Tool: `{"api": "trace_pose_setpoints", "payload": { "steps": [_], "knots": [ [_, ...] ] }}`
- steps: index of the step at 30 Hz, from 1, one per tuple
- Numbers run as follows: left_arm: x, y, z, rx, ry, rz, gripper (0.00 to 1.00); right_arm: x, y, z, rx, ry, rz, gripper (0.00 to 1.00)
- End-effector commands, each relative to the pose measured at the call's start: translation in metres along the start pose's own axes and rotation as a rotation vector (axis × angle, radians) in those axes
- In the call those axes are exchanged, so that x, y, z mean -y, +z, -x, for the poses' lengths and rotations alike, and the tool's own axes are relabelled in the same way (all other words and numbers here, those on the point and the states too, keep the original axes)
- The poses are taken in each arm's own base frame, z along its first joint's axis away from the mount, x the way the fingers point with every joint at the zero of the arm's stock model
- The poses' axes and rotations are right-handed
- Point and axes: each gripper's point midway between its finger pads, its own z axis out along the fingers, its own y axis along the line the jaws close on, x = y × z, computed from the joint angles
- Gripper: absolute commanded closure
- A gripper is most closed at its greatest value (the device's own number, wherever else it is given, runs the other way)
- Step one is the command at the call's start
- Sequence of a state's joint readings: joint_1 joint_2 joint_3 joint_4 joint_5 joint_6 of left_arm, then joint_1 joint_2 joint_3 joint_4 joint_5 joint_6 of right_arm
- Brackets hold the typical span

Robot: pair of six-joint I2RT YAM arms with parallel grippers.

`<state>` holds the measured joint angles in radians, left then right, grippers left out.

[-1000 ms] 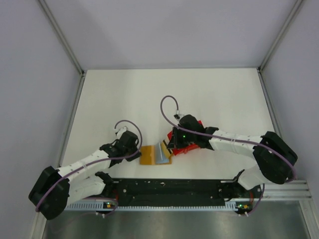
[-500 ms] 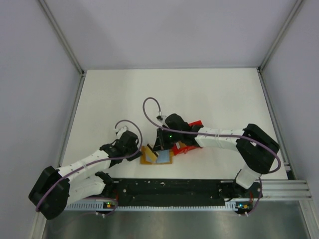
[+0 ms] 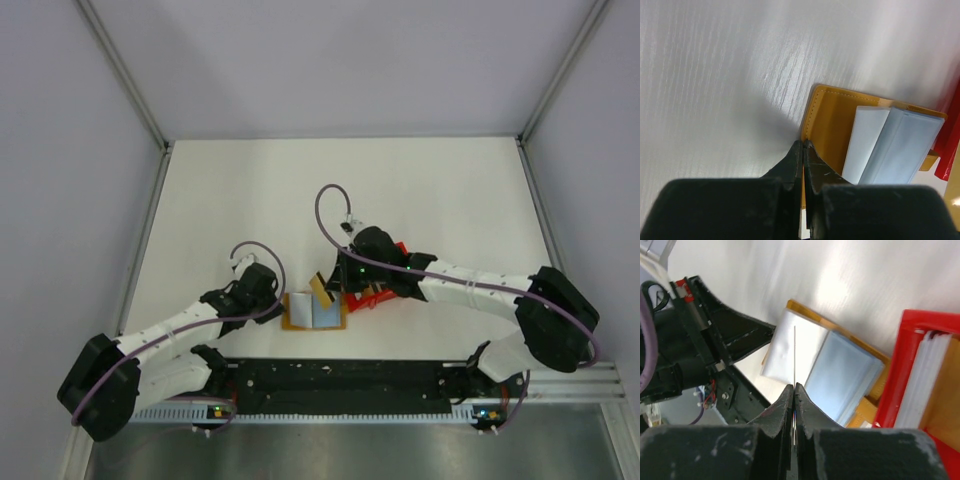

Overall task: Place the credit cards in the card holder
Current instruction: Insert the credit card into the card holder.

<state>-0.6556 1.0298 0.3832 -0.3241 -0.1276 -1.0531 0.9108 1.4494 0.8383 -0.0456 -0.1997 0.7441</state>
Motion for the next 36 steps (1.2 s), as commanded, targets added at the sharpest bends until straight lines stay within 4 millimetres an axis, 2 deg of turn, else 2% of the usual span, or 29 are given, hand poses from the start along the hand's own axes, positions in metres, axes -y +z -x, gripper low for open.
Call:
{"api": "trace_pose_setpoints", "payload": {
  "steps": [1,4,7,14,23,28,36],
  "knots": [
    [-0.001,0.001,0.001,0.009,-0.001,-0.003,1.0,0.029,-0.006,-0.002,0.027,0.013,-0.107,1.0],
    [0.0,0.001,0.001,0.011,-0.001,-0.004,1.0,0.039,-0.008,-0.011,0.01,0.02,-0.134,1.0],
    [0.001,0.001,0.001,0.009,-0.003,-0.012,1.0,0.038,-0.007,-0.015,-0.01,0.007,-0.121,1.0],
    [0.003,-0.001,0.003,0.014,0.007,-0.014,1.0,0.054,-0.014,-0.009,0.026,-0.008,-0.222,1.0],
    [0.001,0.0,0.002,0.013,0.008,-0.008,1.0,0.057,-0.022,-0.008,0.046,0.007,-0.238,1.0],
    [0.001,0.0,0.002,0.013,0.009,-0.008,1.0,0.064,-0.022,-0.018,0.017,0.022,-0.263,1.0],
    [0.002,0.001,0.002,0.012,0.009,-0.014,1.0,0.062,-0.012,-0.034,-0.049,0.051,-0.217,1.0]
  ]
}}
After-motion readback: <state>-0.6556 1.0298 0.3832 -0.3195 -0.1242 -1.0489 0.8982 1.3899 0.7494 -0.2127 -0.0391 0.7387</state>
